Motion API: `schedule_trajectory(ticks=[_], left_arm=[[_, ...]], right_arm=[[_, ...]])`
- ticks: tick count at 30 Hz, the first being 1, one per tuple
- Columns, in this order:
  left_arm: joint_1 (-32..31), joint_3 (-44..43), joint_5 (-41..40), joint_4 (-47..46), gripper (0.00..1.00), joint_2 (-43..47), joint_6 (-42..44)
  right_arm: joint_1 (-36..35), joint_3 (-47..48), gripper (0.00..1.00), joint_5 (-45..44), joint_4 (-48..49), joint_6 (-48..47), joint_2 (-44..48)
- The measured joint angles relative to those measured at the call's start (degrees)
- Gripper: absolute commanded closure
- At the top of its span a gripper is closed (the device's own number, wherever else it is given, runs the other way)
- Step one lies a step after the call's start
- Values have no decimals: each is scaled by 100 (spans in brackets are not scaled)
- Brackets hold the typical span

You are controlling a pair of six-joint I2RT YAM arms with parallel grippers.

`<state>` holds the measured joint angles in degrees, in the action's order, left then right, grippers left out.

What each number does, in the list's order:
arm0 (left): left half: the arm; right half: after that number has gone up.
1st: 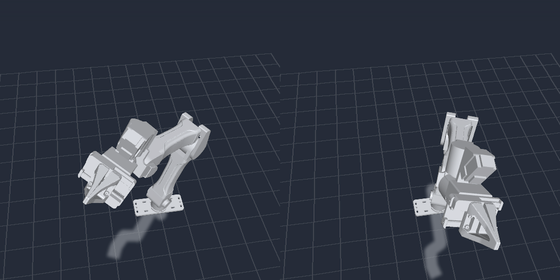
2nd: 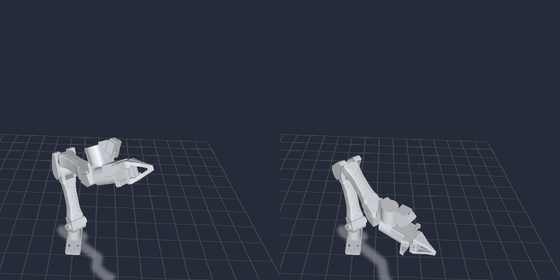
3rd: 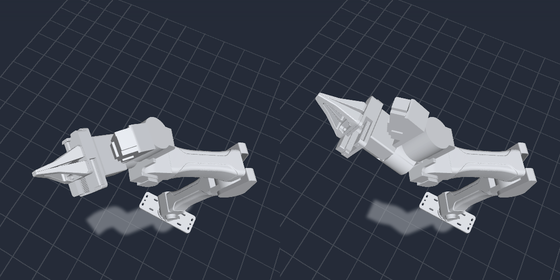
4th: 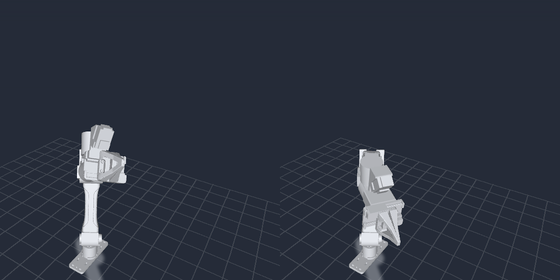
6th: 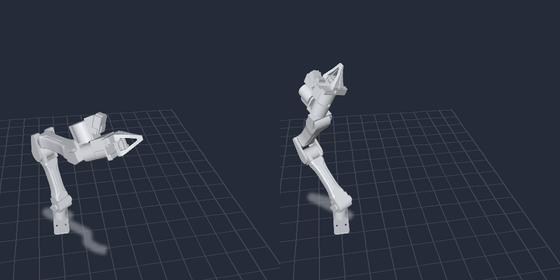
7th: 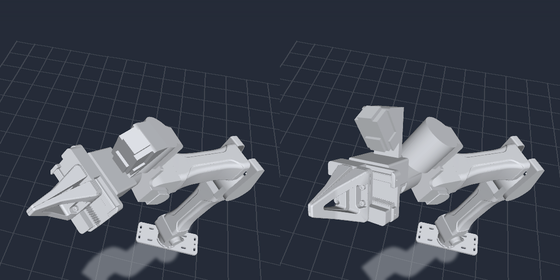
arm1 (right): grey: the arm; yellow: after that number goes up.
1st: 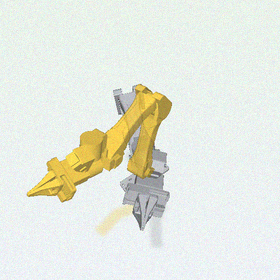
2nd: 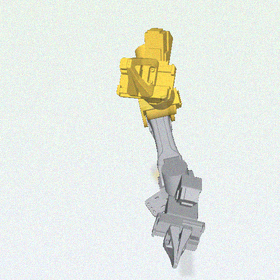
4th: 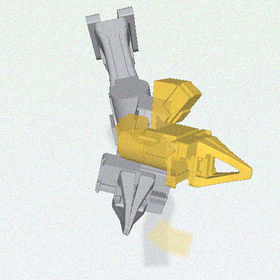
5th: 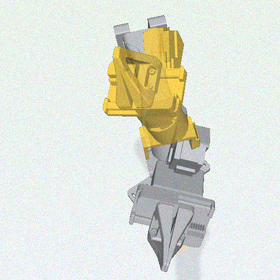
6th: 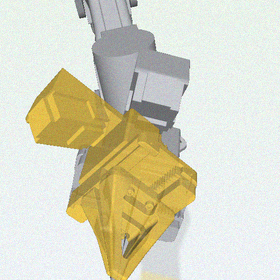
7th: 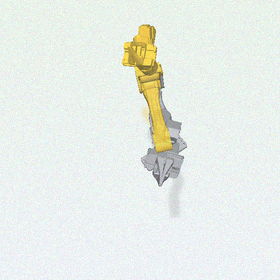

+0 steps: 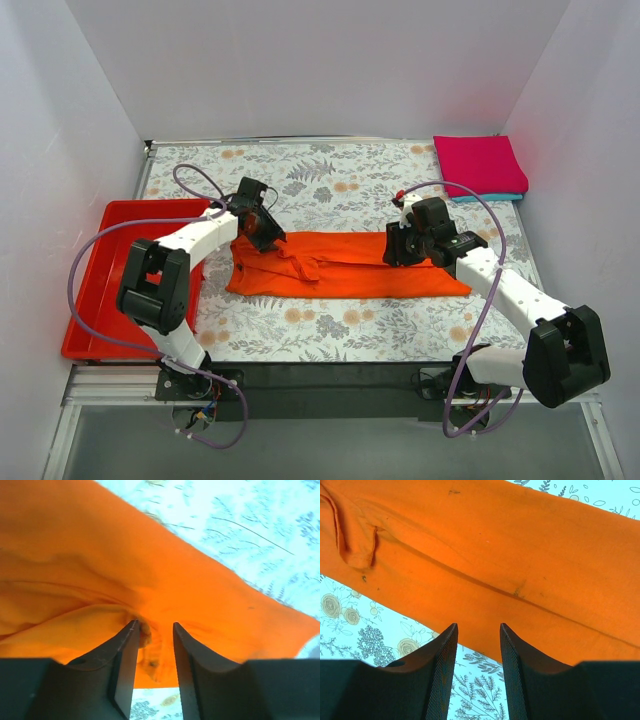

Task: Fold and stack the t-shirts
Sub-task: Fold the tshirt

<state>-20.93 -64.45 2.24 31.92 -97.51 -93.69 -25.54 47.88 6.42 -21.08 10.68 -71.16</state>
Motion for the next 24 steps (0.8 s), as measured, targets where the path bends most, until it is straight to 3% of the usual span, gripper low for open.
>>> schedule_trajectory(ticks=[8,13,17,22,24], left_arm=[[0,0,494,-439,52,-17,-240],[2,0,404,-566,34,17,-374],[15,0,291,-538,35,264,-391],[20,278,160,-511,48,785,-422],[20,570,70,-492,48,994,-433]], right_arm=[[0,-2,60,-98,-48,0,0],[0,-11,60,-188,-125,-2,0],[0,-11,60,-166,-144,0,-31],[0,-9,60,-42,-144,0,-321],[0,-9,61,-31,-146,2,-455]])
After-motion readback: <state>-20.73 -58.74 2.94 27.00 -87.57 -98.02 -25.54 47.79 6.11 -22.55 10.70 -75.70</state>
